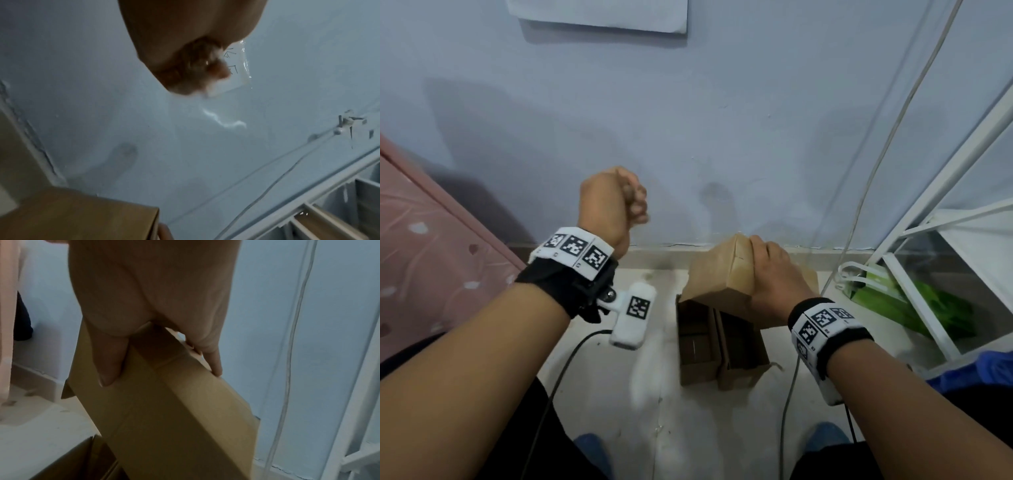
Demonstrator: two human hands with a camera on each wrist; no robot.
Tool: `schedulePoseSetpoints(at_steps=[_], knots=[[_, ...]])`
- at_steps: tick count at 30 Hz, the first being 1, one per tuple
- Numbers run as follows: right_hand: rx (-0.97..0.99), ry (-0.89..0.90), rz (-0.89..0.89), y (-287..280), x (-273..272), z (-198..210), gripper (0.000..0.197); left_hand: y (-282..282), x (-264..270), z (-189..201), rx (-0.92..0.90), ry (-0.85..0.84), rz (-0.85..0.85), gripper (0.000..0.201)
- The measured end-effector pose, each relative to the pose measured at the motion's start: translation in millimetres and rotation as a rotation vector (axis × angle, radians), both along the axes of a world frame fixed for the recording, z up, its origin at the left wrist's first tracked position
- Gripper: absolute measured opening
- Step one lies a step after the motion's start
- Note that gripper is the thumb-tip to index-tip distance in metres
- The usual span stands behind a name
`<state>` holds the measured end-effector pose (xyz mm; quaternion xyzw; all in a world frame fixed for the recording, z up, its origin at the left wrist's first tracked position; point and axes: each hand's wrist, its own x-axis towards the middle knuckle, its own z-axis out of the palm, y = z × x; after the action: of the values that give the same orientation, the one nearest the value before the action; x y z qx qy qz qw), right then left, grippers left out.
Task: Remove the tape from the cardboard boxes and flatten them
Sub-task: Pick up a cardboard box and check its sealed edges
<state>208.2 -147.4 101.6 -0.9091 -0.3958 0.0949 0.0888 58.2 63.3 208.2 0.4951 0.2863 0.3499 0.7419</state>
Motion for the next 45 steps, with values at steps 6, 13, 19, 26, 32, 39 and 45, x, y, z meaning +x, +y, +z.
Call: schedulePoseSetpoints(at_steps=[6,13,19,26,32,39,45], knots=[[0.084,-0.014,0.083,5.8,-11.3,5.8,0.132,-1.7,-3.3,17.4,0.142,0.214,0.037,0.026],[0.148,-0.055,0.148,12.3,-19.3,16.1,0.133,11.3,1.8,-3.1,0.256,0.364,0.095,0.040],[0.114,-0.048,0.133,8.7,-17.1,14.6,0.133,18.6,-9.2,-4.7,0.478,0.407,0.235,0.037],[0.107,-0.034,0.144,9.8,-18.5,14.9,0.131,31.0,-19.7,6.2,0.694,0.515,0.346,0.020],[0.084,-0.029,0.149,9.4,-20.2,15.2,0.131,24.4,-31.4,10.2,0.917,0.574,0.328,0.067],[0.065,-0.030,0.149,10.0,-22.6,16.1,0.131,25.5,-23.2,14.6,0.917,1.063,0.257,0.064],[0.089,0.034,0.120,8.5,-24.2,19.5,0.133,43.2,-27.2,-1.7,1.063,1.123,0.152,0.034]])
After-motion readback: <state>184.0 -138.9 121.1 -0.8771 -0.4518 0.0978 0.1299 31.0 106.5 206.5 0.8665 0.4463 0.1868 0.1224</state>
